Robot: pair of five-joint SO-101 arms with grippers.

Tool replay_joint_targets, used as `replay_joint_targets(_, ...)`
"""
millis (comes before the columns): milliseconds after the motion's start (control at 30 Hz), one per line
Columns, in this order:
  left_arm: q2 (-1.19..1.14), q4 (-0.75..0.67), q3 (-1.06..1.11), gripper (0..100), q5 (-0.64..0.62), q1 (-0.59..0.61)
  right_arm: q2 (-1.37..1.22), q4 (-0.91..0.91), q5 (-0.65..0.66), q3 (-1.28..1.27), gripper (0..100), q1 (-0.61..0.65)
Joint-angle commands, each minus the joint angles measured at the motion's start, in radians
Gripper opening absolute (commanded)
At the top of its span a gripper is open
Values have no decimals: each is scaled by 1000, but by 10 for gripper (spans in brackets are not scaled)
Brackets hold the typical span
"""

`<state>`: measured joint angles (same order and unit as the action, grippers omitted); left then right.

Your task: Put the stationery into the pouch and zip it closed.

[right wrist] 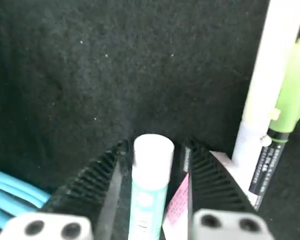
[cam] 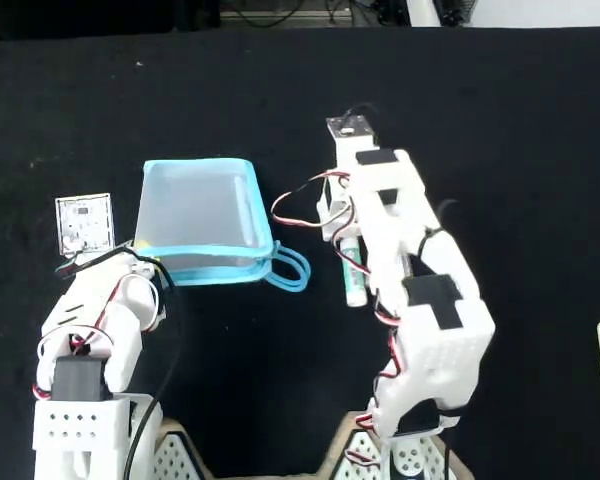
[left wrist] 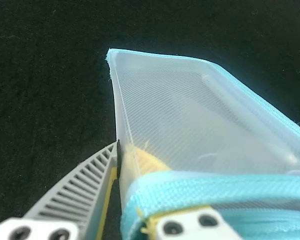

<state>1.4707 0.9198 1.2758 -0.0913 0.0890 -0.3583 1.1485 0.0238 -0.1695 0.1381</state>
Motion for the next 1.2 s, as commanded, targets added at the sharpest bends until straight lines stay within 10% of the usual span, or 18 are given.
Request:
replay_joint_targets(0, 14, -15, -19, 30, 9, -2, -22, 60, -5, 97, 166, 11)
replay_joint_targets(233, 14, -15, -19, 30, 9, -1, -44, 77, -5, 122, 8, 9)
replay_joint_targets(1167, 14, -14, -19, 30, 9, -1, 45, 104, -152, 42, 124, 29)
